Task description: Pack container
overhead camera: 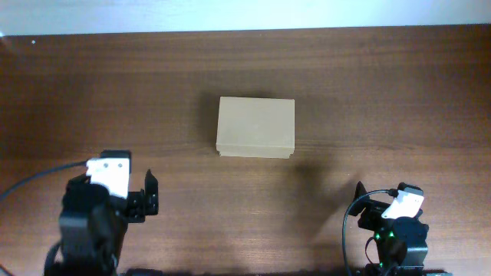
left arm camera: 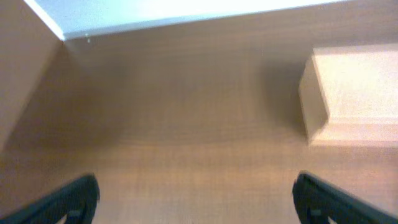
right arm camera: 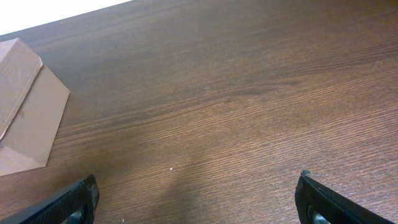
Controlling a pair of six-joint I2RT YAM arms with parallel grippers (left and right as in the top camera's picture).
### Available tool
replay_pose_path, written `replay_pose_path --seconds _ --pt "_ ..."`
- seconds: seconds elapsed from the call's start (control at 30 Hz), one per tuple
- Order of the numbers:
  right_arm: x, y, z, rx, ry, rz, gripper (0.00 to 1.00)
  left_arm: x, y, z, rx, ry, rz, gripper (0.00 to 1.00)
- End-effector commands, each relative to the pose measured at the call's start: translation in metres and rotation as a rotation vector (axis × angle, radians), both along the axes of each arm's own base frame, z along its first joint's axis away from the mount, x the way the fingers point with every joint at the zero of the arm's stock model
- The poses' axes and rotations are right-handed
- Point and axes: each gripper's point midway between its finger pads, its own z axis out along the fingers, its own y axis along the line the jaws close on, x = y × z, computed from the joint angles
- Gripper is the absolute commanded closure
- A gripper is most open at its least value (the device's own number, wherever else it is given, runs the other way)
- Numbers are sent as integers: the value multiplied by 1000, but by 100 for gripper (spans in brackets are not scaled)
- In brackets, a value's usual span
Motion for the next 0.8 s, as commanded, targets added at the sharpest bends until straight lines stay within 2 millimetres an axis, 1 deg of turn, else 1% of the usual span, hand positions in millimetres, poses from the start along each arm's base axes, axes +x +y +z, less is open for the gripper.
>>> replay_pose_path --seconds 0.0,0.1,0.17,0.23,0.3,0.37,0.43,0.53,0.63,0.7,0.77 --pt "0 -4 -1 -1 -6 -21 1 -4 2 22 -21 -199 9 1" --pt "0 -4 -1 -1 -6 -21 1 -2 2 54 -48 -469 0 1" --pt "0 -4 -1 -1 -6 -21 1 -4 4 71 -53 -639 -1 1" --pt "0 -4 -1 -1 -6 -21 1 -6 8 76 -46 -747 16 1" --pt "0 -4 -1 -1 -6 -21 0 -6 12 74 -38 -833 33 1" --pt "0 -4 -1 -1 -6 -21 1 -3 14 65 -35 -865 39 1" --pt "0 -4 -1 -1 -6 -21 1 3 13 51 -36 -868 35 1" --pt "0 -4 -1 -1 -6 -21 1 15 11 21 -38 -831 22 1" --pt "0 -4 -1 -1 -6 -21 1 22 9 -4 -41 -798 9 1" --pt "0 -4 -1 -1 -6 -21 1 25 9 -17 -42 -784 9 1" --pt "0 -4 -1 -1 -6 -21 1 25 9 -26 -42 -784 9 1"
